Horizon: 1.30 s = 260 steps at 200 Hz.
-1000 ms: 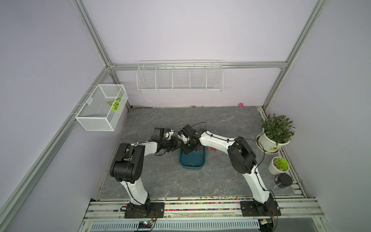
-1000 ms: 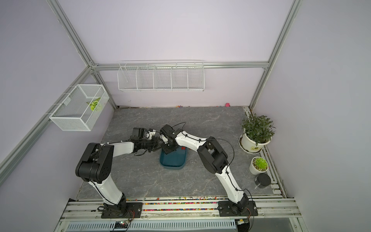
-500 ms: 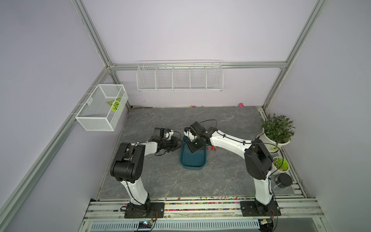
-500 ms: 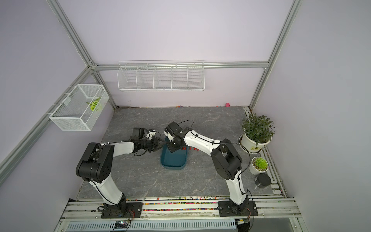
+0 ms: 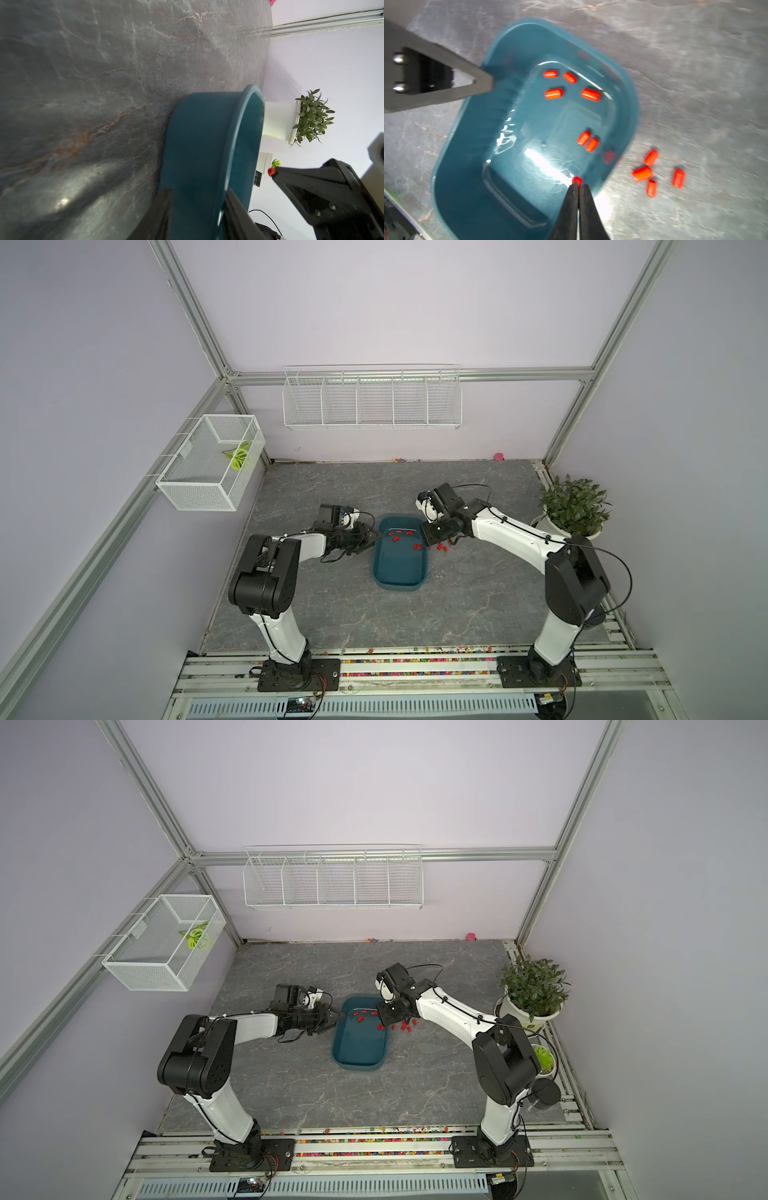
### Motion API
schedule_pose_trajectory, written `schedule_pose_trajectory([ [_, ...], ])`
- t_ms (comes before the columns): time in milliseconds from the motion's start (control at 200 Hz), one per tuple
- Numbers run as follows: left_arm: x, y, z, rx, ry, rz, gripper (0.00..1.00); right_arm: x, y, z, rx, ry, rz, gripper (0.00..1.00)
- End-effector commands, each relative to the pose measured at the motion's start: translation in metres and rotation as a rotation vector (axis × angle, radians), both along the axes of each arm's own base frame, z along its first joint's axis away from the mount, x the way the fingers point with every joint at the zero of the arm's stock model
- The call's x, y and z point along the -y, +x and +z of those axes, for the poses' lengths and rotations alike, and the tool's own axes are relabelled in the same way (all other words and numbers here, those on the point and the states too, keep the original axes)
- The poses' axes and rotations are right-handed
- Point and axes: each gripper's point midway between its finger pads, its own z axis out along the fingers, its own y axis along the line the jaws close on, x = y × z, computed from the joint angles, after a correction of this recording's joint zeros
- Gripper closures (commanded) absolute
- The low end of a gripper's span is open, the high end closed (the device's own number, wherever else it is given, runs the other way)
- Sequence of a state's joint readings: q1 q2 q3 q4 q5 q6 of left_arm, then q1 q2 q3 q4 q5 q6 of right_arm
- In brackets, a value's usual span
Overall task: Take the screw protection sleeves out of the storage box
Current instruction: Pick up the screw protection sleeve from the storage box, then place the screw protection sleeve at the center of the board.
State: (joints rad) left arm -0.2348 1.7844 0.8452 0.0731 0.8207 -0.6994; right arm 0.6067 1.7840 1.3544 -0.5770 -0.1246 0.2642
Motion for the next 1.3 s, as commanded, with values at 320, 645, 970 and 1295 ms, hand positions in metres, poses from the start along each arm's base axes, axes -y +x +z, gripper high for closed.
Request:
schedule_pose_trajectory([
  [320, 0.003, 0.007, -0.002, -0.007, -0.007, 0.004, 0.56, 0.041, 0.012, -0.022, -0.043, -0.012, -0.054, 0.91],
  [645, 0.003, 0.007, -0.004, -0.013, 0.000, -0.001, 0.56, 0.033, 0.019, -0.048, -0.143, -0.031, -0.040, 0.90],
  [970, 0.004, 0.007, -0.003, -0.011, -0.002, -0.001, 0.56, 0.031, 0.021, -0.065, -0.209, -0.053, -0.043, 0.89],
  [1295, 0.003, 0.006, -0.003, -0.009, -0.001, -0.002, 0.56, 0.034, 0.021, -0.071, -0.239, -0.067, -0.052, 0.86],
])
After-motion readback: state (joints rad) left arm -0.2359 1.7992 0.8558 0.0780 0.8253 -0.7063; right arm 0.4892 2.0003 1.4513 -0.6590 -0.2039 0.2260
